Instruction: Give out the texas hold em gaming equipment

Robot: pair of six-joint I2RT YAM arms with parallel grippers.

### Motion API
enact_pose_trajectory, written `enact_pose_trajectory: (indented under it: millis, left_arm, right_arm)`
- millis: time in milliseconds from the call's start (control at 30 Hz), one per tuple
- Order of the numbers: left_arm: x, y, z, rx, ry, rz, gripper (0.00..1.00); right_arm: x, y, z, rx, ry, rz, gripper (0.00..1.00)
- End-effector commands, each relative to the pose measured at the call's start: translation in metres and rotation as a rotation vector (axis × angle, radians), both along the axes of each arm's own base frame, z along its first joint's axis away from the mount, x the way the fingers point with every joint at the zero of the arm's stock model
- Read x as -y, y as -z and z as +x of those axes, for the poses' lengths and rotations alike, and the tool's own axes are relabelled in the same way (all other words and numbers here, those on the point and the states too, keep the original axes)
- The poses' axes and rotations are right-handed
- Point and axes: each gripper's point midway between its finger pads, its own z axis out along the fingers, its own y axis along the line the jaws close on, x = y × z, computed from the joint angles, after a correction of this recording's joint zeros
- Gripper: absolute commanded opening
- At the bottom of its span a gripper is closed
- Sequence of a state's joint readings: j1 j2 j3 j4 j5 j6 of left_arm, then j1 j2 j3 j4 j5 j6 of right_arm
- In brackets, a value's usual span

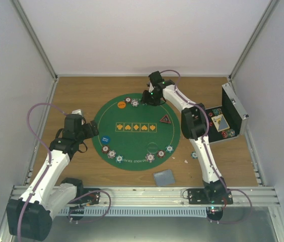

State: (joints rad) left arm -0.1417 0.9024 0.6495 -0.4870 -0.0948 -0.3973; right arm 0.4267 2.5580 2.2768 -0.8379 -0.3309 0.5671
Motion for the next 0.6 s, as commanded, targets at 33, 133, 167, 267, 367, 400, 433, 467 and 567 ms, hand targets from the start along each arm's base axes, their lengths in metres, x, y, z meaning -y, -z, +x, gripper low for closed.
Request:
enact_pose_trajectory:
  millis: [33, 133, 167, 267, 367, 400, 433, 467, 567]
  left_arm:
    - [0.000, 0.000, 0.003, 0.016, -0.008, -0.001, 0.94]
    - [0.001, 0.000, 0.002, 0.016, -0.005, -0.001, 0.94]
    - [0.001, 0.000, 0.002, 0.016, -0.006, -0.001, 0.94]
    - [0.001, -0.001, 0.002, 0.021, -0.005, -0.002, 0.94]
    - [0.001, -0.001, 0.002, 0.020, -0.005, -0.001, 0.94]
    - [0.002, 0.000, 0.002, 0.018, -0.004, -0.002, 0.94]
    - [0.002, -0.002, 0.002, 0.021, -0.002, -0.002, 0.94]
    - [0.002, -0.001, 0.002, 0.022, -0.002, -0.002, 0.94]
    - [0.003, -0.001, 0.002, 0.021, 0.000, -0.002, 0.94]
  right_arm:
    - [-0.017, 0.003, 0.015, 0.010, 0.049, 0.088, 0.28]
    - [-0.020, 0.008, 0.020, 0.008, 0.078, 0.108, 0.28]
    - [-0.021, 0.010, 0.022, 0.007, 0.086, 0.116, 0.28]
    - [-0.025, 0.019, 0.024, -0.013, 0.103, 0.136, 0.27]
    - [-0.026, 0.030, 0.025, -0.037, 0.129, 0.148, 0.26]
    - [-0.027, 0.033, 0.025, -0.043, 0.135, 0.152, 0.26]
    - [-0.028, 0.036, 0.025, -0.049, 0.142, 0.152, 0.26]
    - [-0.027, 0.038, 0.025, -0.051, 0.147, 0.151, 0.27]
    - [-0.025, 0.044, 0.025, -0.055, 0.153, 0.140, 0.28]
